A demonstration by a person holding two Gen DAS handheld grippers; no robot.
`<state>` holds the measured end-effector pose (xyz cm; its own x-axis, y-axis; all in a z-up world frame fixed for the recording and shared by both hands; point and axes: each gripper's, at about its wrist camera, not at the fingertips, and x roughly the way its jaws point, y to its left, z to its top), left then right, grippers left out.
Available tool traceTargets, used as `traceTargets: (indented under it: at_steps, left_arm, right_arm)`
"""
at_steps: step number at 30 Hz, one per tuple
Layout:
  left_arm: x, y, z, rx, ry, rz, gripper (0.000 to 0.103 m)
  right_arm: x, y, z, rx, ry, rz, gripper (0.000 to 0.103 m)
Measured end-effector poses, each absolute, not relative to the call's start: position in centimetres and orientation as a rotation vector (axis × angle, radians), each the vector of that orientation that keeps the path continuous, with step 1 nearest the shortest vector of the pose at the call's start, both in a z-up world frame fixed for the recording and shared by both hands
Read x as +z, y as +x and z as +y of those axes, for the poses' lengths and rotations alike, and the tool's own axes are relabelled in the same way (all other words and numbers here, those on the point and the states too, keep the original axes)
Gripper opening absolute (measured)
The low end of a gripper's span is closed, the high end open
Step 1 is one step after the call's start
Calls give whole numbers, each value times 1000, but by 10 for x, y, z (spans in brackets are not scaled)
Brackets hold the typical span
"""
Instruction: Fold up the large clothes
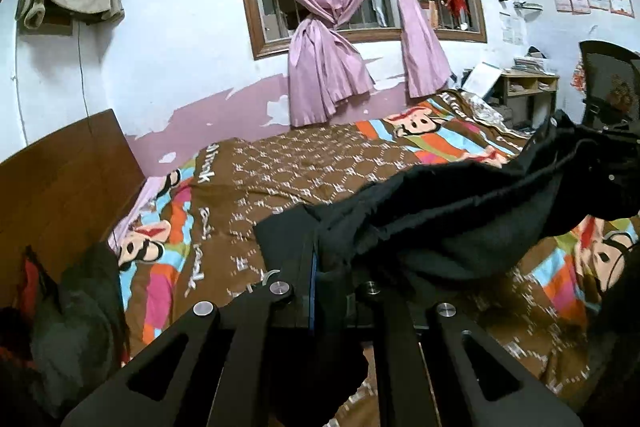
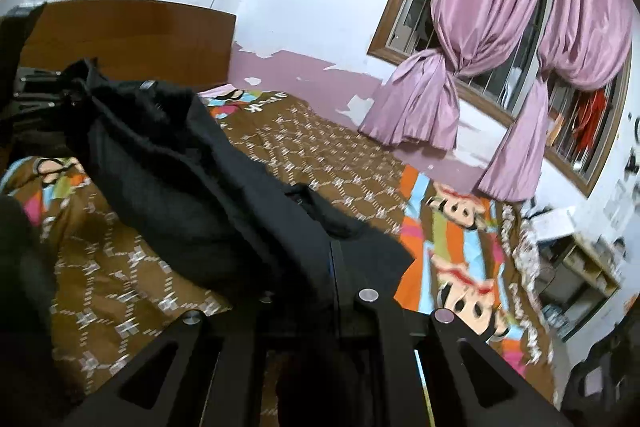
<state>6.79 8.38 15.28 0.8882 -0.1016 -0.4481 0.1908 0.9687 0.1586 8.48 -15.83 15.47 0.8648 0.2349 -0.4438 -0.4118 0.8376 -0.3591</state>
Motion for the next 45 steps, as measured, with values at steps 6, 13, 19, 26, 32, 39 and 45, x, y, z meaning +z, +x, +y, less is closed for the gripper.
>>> traceTargets:
  at_steps: [6, 13, 19, 26, 32, 39, 45]
  left_arm:
    - [150, 129, 91, -111, 200, 456, 5]
    - [133, 199, 92, -63, 209, 491, 5]
    - [112, 249, 93, -27, 194, 512, 5]
    - [76, 309, 105, -13, 135, 585, 5]
    - [43, 347, 106, 5, 118, 661, 7]
    - [31, 354, 112, 7, 70, 674, 13]
    - [57, 328, 129, 36, -15, 529, 98]
  right_arm:
    - [147, 141, -153, 319, -469, 367, 10]
    - [127, 197, -154, 277, -484, 343, 11]
    - [106, 244, -148, 235, -526, 320, 12]
    - [76, 298, -142, 211, -541, 337, 17]
    - [46, 339, -141, 212, -507, 389, 24]
    - [30, 341, -154, 178, -427, 369, 71]
    - [51, 318, -171, 229, -314, 359, 88]
